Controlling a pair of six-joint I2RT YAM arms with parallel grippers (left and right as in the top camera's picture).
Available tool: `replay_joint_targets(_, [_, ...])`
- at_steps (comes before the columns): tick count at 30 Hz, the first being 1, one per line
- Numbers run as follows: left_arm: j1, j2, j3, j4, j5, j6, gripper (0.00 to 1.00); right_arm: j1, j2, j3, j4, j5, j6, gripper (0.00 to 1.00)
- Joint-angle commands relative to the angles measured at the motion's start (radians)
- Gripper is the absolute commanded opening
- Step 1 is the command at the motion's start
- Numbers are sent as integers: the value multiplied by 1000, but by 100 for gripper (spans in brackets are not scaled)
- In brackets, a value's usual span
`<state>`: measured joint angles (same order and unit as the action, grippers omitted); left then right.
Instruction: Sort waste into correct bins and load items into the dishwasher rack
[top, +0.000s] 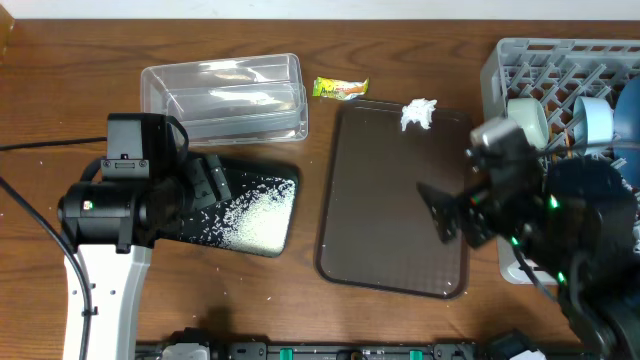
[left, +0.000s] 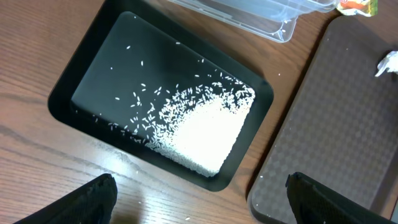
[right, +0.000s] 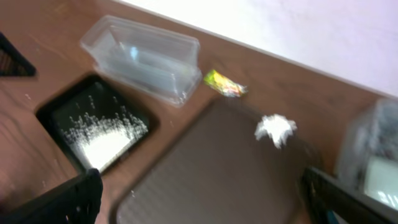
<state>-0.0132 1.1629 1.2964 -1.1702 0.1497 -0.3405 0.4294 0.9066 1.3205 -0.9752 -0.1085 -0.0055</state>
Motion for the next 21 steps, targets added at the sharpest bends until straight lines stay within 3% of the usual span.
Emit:
replay_joint_targets(1, [5,0,2,0,-13,-5,89,-11,-68,-3,-55,137,-9,99])
replay_joint_targets(7, [5,0,2,0,-13,-6,89,-117,-237,-183,40,151,-10,99])
replay_joint_targets(16, [5,0,2,0,-13,-5,89,-331,-588,-834,546,-88,-5,99])
replay_joint_targets(21, [5,0,2,0,-13,-6,89,-344,-749,-1079,681,-95,28,99])
